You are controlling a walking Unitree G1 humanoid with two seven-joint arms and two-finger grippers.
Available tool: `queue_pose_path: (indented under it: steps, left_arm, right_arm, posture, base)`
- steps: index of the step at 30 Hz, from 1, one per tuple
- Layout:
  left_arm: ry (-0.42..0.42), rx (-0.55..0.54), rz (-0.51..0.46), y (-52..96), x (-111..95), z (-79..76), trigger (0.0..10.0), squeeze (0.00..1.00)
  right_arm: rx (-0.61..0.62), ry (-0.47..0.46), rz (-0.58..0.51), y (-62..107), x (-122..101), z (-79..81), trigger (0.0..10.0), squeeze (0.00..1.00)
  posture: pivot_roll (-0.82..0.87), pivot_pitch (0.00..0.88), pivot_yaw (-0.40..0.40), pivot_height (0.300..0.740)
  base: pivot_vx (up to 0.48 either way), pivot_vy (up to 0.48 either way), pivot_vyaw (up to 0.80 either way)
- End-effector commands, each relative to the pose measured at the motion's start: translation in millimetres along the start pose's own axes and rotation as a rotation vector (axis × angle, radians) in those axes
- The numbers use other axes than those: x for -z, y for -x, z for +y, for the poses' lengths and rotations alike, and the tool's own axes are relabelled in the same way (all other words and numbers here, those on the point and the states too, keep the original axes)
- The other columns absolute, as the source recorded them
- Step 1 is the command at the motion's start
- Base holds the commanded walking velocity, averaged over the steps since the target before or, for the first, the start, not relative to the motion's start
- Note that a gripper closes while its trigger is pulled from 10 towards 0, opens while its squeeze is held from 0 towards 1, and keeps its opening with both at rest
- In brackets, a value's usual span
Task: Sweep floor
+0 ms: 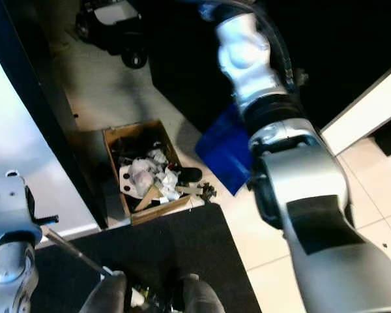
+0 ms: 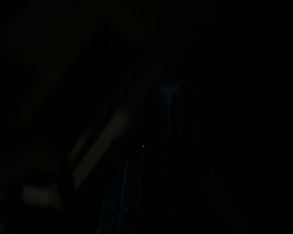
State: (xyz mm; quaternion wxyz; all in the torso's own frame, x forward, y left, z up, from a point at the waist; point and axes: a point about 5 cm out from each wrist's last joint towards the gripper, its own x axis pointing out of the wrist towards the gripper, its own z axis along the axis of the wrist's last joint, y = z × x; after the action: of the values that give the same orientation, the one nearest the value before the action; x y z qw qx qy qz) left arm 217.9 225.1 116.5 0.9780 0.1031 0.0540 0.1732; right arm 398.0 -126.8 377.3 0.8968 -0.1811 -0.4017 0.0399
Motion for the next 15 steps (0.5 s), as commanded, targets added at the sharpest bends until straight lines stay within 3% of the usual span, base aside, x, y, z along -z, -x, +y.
queue_pose_path:
  steps: [1,4,6,7,8,10,12,14,15]
  left_arm:
    - [-0.014,0.058,0.072,-0.4,14,-2.2,10.0,0.0]
    - [-0.019,0.081,0.077,-2.3,14,-3.2,10.0,0.0]
    - [-0.033,0.132,0.08,-4.2,15,-6.8,10.0,0.0]
    - [-0.033,0.132,0.08,-4.2,15,-6.8,10.0,0.0]
    - [-0.036,0.162,0.069,-4.7,14,-9.2,10.0,0.0]
    - [-0.035,0.168,0.064,-4.8,13,-9.6,10.0,0.0]
    - [-0.02,0.178,0.05,-4.8,11,-9.0,10.0,0.0]
    - [0.021,0.182,0.031,-5.6,8,-3.5,10.0,0.0]
    - [0.021,0.182,0.031,-5.6,8,-3.5,10.0,0.0]
  right_arm:
    - [0.049,-0.086,0.116,12.7,21,-20.1,10.0,0.0]
    - [0.064,-0.117,0.185,24.3,35,-23.7,10.0,0.0]
    - [0.093,-0.187,0.321,49.0,62,-24.9,10.0,0.0]
    - [0.093,-0.187,0.321,49.0,62,-24.9,10.0,0.0]
    - [0.107,-0.219,0.416,70.7,82,-24.2,10.0,0.0]
    - [0.11,-0.224,0.439,77.1,86,-24.3,10.0,0.0]
    - [0.108,-0.226,0.512,98.2,101,-22.2,10.0,0.0]
    - [0.062,-0.214,0.601,131.0,118,-13.5,10.0,0.0]
    - [0.062,-0.214,0.601,131.0,118,-13.5,10.0,0.0]
  posture:
    - [0.23,0.145,-0.109,0.74]
    - [0.23,0.145,-0.103,0.74]
    - [0.21,0.146,-0.09,0.74]
    - [0.21,0.146,-0.09,0.74]
    - [0.21,0.147,-0.084,0.74]
    - [0.2,0.147,-0.082,0.74]
    - [0.2,0.149,-0.08,0.74]
    - [0.2,0.149,-0.08,0.74]
    - [0.2,0.149,-0.08,0.74]
  base:
    - [0.0,0.0,0.0]
    - [0.0,0.0,0.0]
    - [0.0,0.0,0.0]
    - [0.0,0.0,0.0]
    - [0.0,0.0,0.0]
    - [0.0,0.0,0.0]
    - [0.0,0.0,0.0]
    - [0.0,0.0,0.0]
    - [0.0,0.0,0.0]
